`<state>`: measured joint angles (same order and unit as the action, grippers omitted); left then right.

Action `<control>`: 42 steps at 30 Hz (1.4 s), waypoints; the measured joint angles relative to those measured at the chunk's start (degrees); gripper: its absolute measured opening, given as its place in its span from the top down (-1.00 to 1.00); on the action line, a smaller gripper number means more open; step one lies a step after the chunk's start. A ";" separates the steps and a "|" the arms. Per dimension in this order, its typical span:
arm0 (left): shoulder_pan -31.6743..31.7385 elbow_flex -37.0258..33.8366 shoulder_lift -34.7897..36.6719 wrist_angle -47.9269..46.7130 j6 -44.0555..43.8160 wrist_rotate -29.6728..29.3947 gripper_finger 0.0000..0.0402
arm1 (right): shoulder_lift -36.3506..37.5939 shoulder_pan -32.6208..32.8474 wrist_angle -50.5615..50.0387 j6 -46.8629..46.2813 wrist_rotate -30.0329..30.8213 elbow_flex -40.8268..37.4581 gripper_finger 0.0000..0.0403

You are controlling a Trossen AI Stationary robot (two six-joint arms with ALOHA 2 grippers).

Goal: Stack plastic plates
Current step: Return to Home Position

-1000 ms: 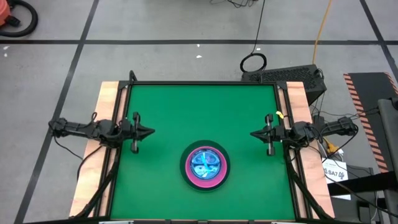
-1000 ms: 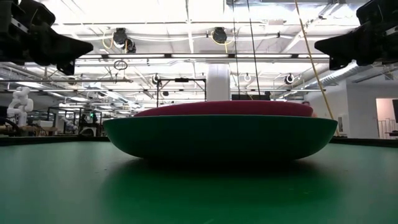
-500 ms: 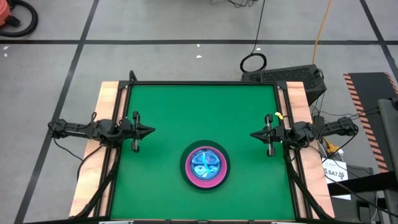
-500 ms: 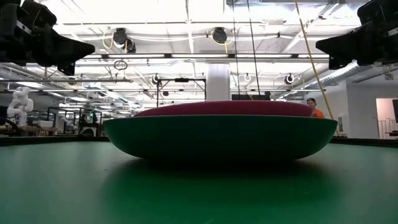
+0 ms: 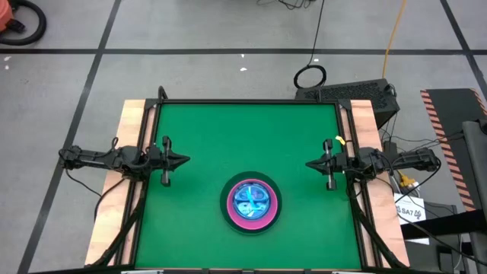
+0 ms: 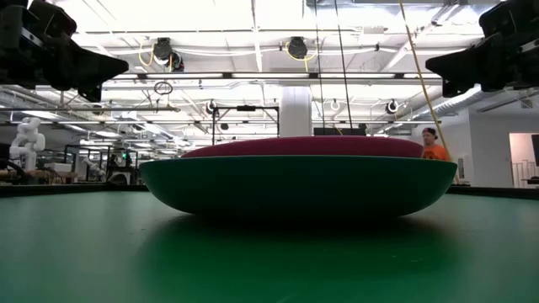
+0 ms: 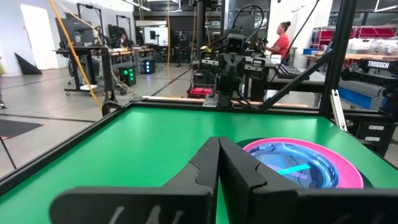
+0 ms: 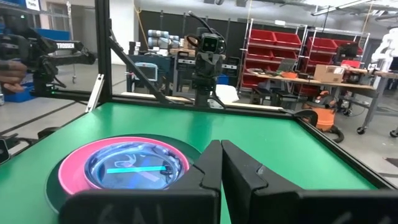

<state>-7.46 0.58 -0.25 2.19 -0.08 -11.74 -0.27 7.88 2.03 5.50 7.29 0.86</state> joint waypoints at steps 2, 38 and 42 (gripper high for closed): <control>0.00 0.00 0.00 -0.08 -0.46 0.41 0.92 | 0.00 0.00 -0.01 0.02 0.00 0.00 1.00; 1.77 -0.02 -0.11 -0.28 1.49 1.74 0.92 | -0.02 0.02 0.05 0.10 0.08 0.02 0.96; 1.75 -0.02 -0.11 -0.28 1.15 1.71 0.92 | -0.02 0.02 0.05 0.10 0.08 0.00 0.96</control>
<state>-5.71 0.56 -0.36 1.91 1.06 -10.02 -0.30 7.90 2.09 5.61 7.38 0.86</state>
